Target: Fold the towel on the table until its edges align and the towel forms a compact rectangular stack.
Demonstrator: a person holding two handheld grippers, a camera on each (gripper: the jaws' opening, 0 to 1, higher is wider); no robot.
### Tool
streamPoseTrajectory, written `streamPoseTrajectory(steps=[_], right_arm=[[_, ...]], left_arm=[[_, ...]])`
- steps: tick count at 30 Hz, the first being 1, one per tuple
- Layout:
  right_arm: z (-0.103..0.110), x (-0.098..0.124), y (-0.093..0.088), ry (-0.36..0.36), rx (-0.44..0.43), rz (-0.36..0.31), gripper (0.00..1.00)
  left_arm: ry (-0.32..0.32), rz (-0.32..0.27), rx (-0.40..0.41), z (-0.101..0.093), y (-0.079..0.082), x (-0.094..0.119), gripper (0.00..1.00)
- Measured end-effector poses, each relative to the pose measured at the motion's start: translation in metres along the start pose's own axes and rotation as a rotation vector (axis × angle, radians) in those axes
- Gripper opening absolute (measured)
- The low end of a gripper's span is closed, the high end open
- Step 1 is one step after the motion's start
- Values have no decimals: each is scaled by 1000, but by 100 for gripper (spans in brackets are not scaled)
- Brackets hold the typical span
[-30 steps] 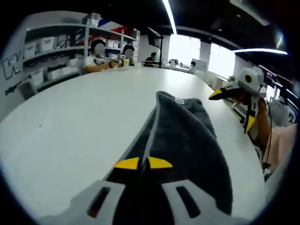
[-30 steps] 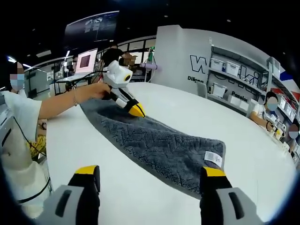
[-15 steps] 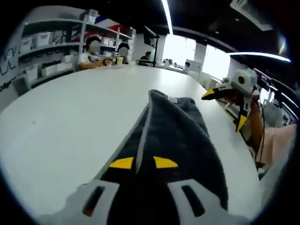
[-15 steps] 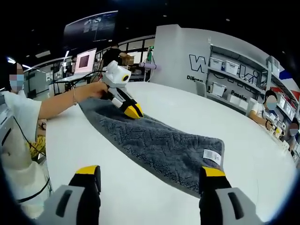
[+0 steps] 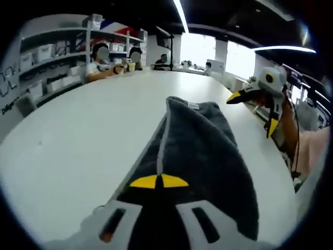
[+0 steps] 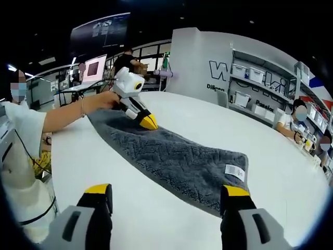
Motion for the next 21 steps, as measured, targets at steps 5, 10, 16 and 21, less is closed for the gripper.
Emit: streamPoseTrajectory(steps=[5,10,16,21], right_arm=[[1,0,1,0,-2,-4,89],[2,0,0,3,-2,-6,89],[1,-1,2,3,-6,-11,89],[1,-2,3,7,-6,-15,89]], left_arm=[[21,16,-40,-2,2,1,1],[44,15,-78,0,8,3,1],[89,43,-133,8,22,5,1],[129,68,-160,14,27,7,1]])
Point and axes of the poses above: the point that each gripper's makers call its tool centre point, and the gripper's own axes: x roughly backward along the fingers, z roughly to its left, y roughly out of its top, the point moved 2 cm from there along x, roughly backward along the fingers, and after that the axes turned 5 degrees about -y, right-handed, at the moved point
